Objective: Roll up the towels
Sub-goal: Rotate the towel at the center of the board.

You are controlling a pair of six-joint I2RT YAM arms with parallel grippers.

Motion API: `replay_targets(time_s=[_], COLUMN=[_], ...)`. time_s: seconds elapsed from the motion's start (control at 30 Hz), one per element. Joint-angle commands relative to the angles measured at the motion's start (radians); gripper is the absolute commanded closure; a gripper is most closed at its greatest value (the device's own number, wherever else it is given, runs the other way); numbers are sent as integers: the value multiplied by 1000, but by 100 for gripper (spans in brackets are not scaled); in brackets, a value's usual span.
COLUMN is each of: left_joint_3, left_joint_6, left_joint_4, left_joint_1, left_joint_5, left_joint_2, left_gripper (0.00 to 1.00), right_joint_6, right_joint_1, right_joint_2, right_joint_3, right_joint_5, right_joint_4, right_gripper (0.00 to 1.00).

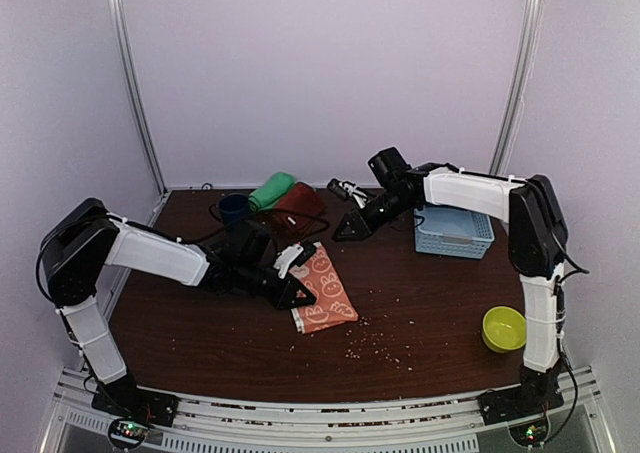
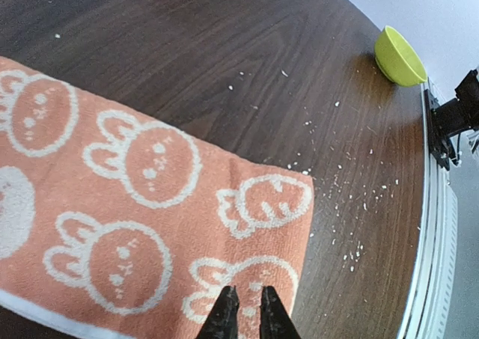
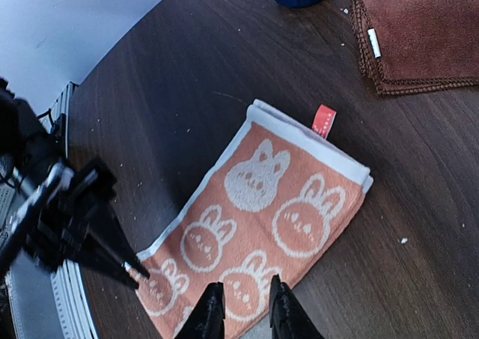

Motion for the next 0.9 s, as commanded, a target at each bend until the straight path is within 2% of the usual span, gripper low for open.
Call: replay_targets(time_s=[0.0, 0.23, 0.47, 0.63, 0.87], left_joint_3=[14, 15, 36, 12, 12], left_joint_6=[3, 44, 112, 156, 192], left_joint_4=[122, 75, -27, -63, -93], left_joint_1=[-42, -116, -187, -216, -218], left_joint_5=[30, -14, -94, -200, -319], left_joint_2=[54, 131, 166, 142, 108], left_gripper=[87, 87, 87, 87, 79], right_joint_6=[101, 127, 205, 236, 287], right_joint_1=[18, 71, 91, 57, 51], right_joint_2=[130, 257, 367, 297, 157], right_joint_3=[76, 169, 227, 92, -97], right_joint_5=[-23, -54, 101, 242, 366], right_joint_4=[30, 47, 35, 80, 117], right_gripper=[77, 77, 80, 81, 81])
